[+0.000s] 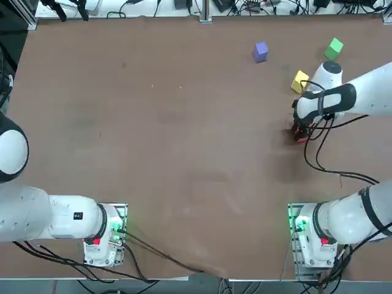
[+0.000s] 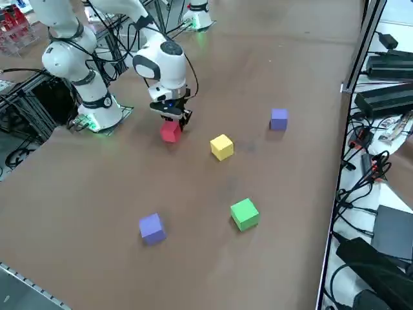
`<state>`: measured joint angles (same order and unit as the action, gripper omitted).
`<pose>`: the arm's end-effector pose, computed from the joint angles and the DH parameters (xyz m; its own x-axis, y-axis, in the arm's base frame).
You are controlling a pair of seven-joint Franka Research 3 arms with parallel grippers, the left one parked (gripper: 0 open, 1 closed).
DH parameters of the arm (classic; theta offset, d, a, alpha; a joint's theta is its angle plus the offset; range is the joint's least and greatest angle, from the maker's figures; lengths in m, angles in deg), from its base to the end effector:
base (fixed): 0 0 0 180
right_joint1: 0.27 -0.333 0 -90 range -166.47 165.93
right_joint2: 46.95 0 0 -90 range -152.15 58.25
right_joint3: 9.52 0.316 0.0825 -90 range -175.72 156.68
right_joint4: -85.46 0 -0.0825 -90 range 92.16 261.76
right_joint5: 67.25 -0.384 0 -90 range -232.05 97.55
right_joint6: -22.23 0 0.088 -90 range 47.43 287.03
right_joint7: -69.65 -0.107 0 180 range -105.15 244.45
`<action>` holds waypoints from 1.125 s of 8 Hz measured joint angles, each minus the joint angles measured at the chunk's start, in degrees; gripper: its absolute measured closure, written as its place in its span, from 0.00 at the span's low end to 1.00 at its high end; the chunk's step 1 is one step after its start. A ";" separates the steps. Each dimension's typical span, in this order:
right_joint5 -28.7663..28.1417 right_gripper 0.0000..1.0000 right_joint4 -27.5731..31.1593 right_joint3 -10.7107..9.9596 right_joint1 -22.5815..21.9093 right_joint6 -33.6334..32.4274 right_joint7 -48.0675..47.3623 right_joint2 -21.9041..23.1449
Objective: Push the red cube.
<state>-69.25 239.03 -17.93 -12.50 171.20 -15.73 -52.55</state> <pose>0.3937 0.0238 0.1894 0.1139 -0.9934 -0.0123 -0.9778 -0.1143 0.1754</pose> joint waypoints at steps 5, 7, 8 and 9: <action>0.00 0.58 0.00 -0.10 8.41 -0.93 7.65 0.01; 0.00 0.58 0.00 -0.14 11.57 -0.93 10.15 0.12; 0.00 0.58 -0.01 -0.15 13.15 -0.93 11.65 0.14; 0.00 0.58 -0.01 -0.17 14.62 -0.93 13.32 0.14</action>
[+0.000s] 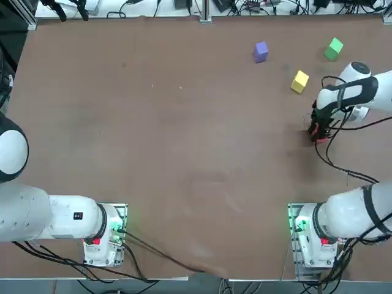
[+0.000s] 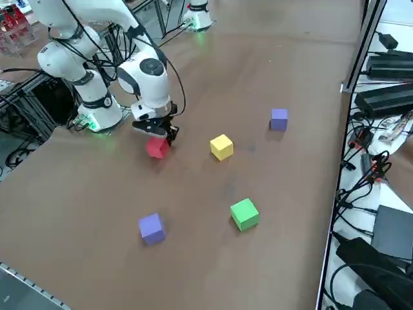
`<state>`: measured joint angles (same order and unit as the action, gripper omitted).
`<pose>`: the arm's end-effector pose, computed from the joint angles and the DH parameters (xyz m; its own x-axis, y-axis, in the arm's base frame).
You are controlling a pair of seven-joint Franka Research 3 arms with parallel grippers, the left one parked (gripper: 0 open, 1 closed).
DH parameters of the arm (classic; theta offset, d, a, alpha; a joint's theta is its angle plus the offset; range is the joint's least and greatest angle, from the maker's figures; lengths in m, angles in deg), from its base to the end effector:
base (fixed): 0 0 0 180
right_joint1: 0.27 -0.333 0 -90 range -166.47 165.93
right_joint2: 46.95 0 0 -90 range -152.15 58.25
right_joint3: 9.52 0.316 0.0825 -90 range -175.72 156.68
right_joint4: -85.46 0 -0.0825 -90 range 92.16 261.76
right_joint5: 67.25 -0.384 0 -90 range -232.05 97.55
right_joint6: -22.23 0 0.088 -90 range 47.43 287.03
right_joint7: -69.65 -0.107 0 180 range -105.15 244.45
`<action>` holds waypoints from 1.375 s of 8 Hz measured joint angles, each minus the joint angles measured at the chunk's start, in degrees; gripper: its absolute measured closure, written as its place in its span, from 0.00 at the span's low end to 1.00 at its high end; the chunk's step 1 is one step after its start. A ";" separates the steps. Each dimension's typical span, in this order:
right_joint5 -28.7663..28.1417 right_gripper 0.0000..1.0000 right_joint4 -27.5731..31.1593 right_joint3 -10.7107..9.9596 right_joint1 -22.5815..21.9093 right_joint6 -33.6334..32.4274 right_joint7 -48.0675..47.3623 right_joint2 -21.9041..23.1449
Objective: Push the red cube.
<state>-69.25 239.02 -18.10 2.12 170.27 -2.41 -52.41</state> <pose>0.3852 -0.0771 0.1893 0.0842 -0.9948 -0.0567 -0.9792 -0.0931 0.1805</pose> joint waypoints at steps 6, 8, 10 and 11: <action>0.06 0.57 -0.38 -0.23 9.62 0.00 9.75 0.04; 0.34 0.57 -0.50 -0.27 12.71 0.00 13.06 0.04; 2.61 0.57 -0.71 -0.29 15.59 0.00 14.62 0.00; 4.44 0.57 -0.86 -0.29 16.91 0.00 14.69 -0.10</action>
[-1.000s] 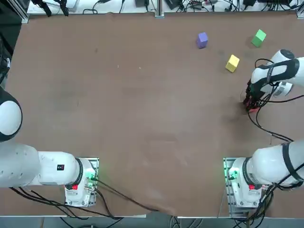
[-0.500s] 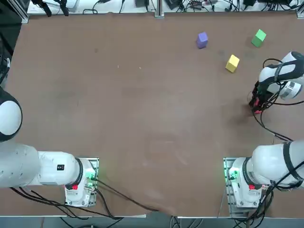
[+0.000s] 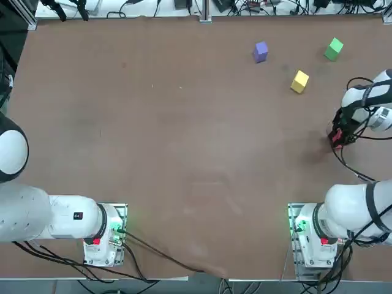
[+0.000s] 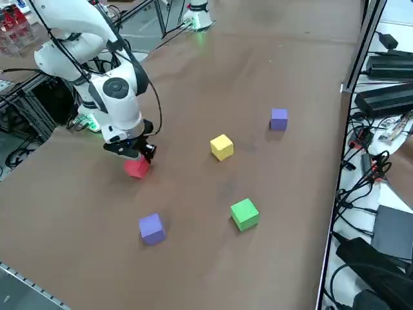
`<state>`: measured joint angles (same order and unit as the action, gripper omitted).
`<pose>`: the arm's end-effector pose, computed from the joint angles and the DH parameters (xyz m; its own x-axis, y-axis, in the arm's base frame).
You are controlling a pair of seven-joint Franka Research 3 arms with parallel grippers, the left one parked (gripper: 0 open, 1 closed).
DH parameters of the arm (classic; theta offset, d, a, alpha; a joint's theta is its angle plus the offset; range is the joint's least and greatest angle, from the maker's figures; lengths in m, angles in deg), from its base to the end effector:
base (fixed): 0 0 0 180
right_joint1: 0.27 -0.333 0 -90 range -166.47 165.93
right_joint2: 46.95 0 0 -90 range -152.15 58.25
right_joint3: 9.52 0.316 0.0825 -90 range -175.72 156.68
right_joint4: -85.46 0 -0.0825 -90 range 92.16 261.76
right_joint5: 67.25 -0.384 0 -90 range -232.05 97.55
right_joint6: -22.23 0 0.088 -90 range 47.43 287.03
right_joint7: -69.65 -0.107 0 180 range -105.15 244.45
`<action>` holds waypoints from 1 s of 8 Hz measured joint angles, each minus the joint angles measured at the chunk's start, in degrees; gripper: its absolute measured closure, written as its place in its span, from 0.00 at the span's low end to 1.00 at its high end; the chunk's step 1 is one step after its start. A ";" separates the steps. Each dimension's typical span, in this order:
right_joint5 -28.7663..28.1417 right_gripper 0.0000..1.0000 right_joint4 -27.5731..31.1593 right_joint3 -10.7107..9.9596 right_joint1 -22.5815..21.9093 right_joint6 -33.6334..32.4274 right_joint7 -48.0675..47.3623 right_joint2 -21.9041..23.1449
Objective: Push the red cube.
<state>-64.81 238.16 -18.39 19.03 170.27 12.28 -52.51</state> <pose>0.3516 -0.1894 0.1929 0.1091 -0.9916 -0.0696 -0.9789 -0.1193 0.1657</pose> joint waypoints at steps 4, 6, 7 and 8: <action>5.88 0.57 -2.51 -0.02 4.24 0.23 0.05 -2.40; 8.87 0.57 -3.68 -0.02 6.07 0.58 0.08 -3.35; 10.33 0.57 -4.32 -0.02 6.88 0.64 0.08 -3.83; 12.00 0.57 -4.97 -0.01 7.83 0.66 0.09 -4.25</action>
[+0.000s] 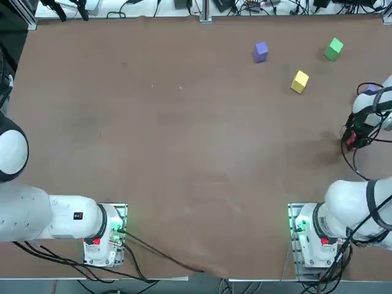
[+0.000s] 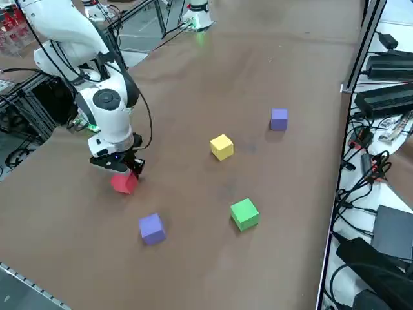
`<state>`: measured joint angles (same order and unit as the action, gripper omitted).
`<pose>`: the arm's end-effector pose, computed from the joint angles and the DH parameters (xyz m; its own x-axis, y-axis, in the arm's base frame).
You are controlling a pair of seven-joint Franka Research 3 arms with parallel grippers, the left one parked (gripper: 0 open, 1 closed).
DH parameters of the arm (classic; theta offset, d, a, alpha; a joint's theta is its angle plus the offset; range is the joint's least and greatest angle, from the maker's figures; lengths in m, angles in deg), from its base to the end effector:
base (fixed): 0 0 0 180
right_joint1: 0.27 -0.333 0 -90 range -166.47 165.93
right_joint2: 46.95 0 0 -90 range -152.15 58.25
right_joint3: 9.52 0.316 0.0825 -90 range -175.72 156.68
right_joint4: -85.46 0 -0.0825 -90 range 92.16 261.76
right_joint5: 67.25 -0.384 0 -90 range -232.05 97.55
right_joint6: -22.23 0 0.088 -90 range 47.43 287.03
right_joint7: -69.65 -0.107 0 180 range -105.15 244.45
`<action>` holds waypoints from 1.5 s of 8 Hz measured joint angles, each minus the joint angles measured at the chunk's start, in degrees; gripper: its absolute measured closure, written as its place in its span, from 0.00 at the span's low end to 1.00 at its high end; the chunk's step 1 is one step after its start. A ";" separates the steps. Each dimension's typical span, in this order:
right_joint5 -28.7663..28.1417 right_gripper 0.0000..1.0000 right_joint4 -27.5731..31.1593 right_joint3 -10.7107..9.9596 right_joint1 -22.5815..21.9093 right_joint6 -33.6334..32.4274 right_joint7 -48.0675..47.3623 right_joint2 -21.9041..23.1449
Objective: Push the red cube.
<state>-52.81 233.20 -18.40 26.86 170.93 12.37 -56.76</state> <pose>0.3476 -0.2501 0.1882 0.1689 -0.9856 0.0112 -0.9647 -0.1630 0.2066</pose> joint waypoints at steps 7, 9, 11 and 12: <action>5.25 0.57 -6.44 0.00 7.21 0.66 2.55 -4.85; 5.25 0.57 -7.90 -0.01 9.12 1.02 5.10 -6.15; 5.26 0.56 -8.87 -0.01 10.40 1.02 6.65 -6.83; 5.27 0.56 -9.15 -0.01 10.66 1.02 6.86 -7.04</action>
<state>-47.54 224.05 -18.40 37.52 171.95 19.23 -63.80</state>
